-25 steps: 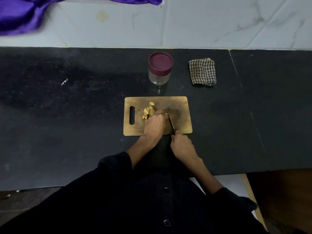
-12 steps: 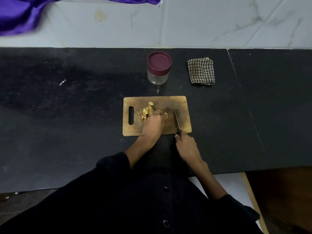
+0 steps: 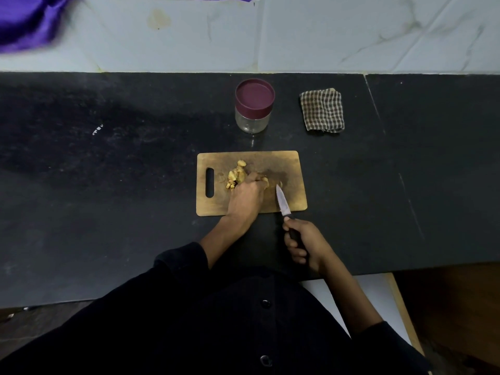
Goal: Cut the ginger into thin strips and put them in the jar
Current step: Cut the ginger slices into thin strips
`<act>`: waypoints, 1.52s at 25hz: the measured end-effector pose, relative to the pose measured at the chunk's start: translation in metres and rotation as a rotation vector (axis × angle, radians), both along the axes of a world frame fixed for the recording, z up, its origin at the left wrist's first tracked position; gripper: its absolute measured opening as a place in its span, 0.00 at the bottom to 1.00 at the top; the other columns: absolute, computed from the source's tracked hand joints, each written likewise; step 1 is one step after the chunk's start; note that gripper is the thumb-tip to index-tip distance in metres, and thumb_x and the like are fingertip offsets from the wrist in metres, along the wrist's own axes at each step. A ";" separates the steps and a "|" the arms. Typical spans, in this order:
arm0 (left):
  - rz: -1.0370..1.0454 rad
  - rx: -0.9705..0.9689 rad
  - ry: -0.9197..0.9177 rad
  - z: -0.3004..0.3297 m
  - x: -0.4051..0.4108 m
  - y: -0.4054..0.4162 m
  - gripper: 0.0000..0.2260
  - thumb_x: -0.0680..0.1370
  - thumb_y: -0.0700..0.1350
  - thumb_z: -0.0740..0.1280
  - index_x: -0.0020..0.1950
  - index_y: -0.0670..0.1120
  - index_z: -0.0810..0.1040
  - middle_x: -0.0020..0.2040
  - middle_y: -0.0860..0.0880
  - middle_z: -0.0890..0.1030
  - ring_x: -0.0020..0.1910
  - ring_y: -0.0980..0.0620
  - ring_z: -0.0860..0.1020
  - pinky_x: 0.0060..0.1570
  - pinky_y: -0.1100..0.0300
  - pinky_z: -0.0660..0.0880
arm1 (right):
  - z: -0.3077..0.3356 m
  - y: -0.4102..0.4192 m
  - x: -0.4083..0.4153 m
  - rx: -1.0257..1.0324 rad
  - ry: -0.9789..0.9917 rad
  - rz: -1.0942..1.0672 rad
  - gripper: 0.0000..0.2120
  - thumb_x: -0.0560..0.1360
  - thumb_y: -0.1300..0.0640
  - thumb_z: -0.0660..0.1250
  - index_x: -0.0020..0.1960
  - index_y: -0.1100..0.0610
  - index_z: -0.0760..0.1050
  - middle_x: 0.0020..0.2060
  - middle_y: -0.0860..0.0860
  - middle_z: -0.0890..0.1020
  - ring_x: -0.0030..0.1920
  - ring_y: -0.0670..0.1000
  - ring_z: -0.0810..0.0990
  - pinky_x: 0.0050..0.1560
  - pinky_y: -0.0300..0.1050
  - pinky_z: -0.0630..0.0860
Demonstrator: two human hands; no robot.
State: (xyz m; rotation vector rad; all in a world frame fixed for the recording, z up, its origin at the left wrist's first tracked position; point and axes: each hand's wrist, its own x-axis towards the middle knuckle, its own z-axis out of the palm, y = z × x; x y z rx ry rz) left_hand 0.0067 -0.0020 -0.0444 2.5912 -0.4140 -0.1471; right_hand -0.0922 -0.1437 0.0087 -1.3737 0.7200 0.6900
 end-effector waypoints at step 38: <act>0.005 0.011 0.025 0.003 -0.002 -0.001 0.10 0.79 0.38 0.62 0.55 0.43 0.82 0.60 0.45 0.76 0.48 0.43 0.80 0.45 0.49 0.79 | -0.019 0.036 0.019 -0.903 -0.237 0.550 0.13 0.84 0.52 0.53 0.61 0.61 0.68 0.55 0.62 0.79 0.55 0.63 0.78 0.49 0.54 0.72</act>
